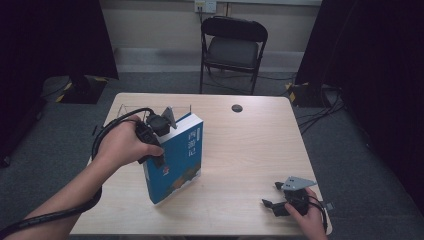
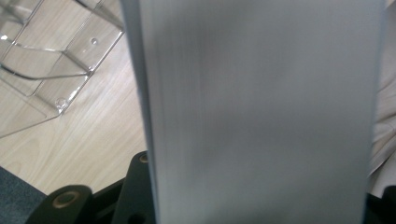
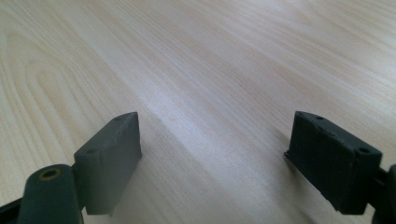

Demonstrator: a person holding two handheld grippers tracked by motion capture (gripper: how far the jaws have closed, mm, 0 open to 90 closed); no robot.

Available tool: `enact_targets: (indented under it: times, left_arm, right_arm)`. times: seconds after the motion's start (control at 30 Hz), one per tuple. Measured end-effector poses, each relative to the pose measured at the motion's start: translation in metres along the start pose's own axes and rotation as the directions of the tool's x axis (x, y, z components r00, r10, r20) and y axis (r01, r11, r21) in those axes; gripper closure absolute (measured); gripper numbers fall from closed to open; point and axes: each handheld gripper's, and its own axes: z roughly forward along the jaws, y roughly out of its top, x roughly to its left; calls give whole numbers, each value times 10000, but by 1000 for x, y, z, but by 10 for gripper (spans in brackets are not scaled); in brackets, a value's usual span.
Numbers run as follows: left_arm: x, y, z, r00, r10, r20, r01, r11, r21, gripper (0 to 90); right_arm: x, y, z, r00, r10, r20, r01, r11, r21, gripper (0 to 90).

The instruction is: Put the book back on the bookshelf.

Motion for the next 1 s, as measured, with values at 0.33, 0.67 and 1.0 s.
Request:
enact_targets:
  times: [0.33, 0.67, 1.0]
  left_arm:
    - [12, -16, 8, 9988, -493, -57, 492, 9986, -172, 622]
    - [12, -33, 18, 9985, -553, -14, 552, 9977, -392, 617]
    - [15, -59, 28, 9970, -537, -548, 500, 9964, -680, 609]
  right_arm:
    - [0, 0, 0, 10000, 13, 8, -13, 10000, 8, 160]
    - [0, 0, 0, 10000, 10, 8, -10, 10000, 8, 160]
    - [0, 0, 0, 10000, -21, 40, 21, 10000, -8, 160]
